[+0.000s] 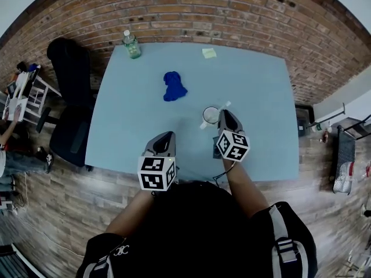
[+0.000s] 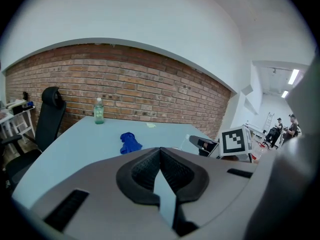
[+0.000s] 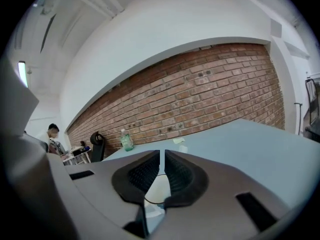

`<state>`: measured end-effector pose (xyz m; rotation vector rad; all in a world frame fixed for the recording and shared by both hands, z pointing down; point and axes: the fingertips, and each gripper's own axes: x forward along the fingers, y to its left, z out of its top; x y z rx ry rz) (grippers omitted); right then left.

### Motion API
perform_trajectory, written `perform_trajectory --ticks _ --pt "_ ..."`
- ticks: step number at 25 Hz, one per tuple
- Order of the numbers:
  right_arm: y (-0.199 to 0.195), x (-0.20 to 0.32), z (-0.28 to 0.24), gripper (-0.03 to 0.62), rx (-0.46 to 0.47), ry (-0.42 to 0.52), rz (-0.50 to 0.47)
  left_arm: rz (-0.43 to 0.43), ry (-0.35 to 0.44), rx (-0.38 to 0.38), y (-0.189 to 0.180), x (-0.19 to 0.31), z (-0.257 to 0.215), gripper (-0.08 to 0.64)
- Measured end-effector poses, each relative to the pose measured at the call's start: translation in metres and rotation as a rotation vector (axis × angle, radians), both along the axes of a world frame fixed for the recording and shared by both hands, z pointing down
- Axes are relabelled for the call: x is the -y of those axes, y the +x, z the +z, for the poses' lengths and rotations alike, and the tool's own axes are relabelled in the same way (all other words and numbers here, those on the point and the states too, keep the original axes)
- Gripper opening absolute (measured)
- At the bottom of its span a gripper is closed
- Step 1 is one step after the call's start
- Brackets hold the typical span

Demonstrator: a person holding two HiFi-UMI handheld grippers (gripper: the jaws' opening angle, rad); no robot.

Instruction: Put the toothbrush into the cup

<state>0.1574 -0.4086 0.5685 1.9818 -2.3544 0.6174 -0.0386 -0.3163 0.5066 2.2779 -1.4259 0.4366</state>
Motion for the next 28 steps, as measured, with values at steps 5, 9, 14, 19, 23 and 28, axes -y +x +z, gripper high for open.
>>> perform_trajectory --ticks 5,9,14,19,23,28 --pt "-0.003 -0.024 -0.039 0.037 -0.136 0.086 -0.042 0.053 0.012 -0.016 0.017 0.003 -0.002 0.006" --pt "0.002 -0.045 -0.073 0.035 -0.187 0.146 -0.042 0.104 0.016 -0.026 0.033 0.002 -0.002 0.006" --pt "0.011 -0.065 -0.109 0.015 -0.206 0.196 -0.019 0.151 0.018 -0.036 0.048 0.002 -0.002 0.006" --pt "0.022 -0.082 -0.132 0.015 -0.247 0.214 0.01 0.17 0.034 -0.048 0.055 0.003 -0.005 0.006" --pt "0.034 -0.091 -0.135 0.014 -0.226 0.206 0.039 0.179 0.045 -0.054 0.059 0.003 -0.008 0.006" --pt "0.048 -0.096 -0.132 0.014 -0.216 0.192 0.075 0.181 0.047 -0.052 0.055 0.003 -0.01 0.006"
